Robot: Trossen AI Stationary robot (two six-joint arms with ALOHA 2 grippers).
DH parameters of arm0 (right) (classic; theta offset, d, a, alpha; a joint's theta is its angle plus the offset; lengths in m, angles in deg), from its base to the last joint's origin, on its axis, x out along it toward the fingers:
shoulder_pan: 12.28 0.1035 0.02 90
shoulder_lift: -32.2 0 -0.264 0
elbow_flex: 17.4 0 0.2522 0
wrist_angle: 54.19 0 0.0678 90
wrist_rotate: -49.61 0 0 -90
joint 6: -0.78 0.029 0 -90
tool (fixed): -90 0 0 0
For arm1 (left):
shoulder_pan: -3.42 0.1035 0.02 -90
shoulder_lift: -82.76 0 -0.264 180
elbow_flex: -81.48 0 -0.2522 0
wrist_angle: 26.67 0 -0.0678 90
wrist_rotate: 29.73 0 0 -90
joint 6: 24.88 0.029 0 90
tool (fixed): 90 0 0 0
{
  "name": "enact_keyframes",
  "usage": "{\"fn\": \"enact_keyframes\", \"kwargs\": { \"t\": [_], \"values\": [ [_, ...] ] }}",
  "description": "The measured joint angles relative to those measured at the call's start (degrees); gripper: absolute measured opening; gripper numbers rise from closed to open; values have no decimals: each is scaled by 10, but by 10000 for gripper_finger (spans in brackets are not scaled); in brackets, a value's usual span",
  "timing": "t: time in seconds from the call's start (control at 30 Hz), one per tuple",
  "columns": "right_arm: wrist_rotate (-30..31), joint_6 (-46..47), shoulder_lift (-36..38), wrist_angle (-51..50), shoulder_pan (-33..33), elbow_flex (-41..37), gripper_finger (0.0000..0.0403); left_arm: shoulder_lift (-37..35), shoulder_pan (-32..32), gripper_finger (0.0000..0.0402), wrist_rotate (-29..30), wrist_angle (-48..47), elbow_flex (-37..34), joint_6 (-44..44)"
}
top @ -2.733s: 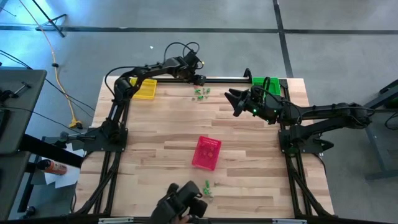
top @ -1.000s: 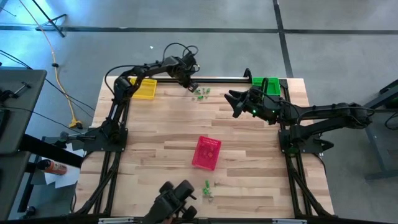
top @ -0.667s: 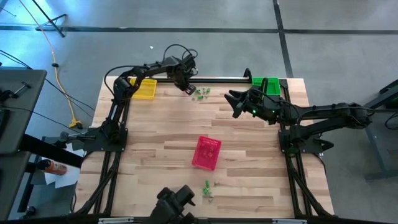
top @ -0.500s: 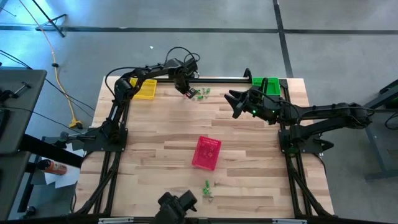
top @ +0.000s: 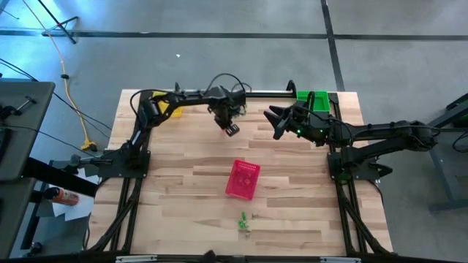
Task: Sort Halloween decoration
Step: Put the orange pumpkin toy into the red bin
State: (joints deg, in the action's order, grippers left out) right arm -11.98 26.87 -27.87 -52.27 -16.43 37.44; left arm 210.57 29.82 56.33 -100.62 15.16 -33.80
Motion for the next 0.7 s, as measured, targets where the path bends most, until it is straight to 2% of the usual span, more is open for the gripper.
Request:
{"fn": "enact_keyframes", "kwargs": {
  "t": [0.17, 0.27, 0.57, 0.7],
  "values": [
    [0, -11, 0, 0, 0, 0, 197, -2, -31, 0, -1, -1, 0, -2],
    [0, -11, 0, 4, 0, 0, 197, -12, -38, 0, -13, -3, -2, 25],
    [0, -62, 1, 71, 0, 0, 197, -97, -31, 1, -12, -1, -1, 57],
    [0, -75, 3, 72, 0, 0, 197, -132, -32, 17, -8, 5, -11, 80]
  ]
}}
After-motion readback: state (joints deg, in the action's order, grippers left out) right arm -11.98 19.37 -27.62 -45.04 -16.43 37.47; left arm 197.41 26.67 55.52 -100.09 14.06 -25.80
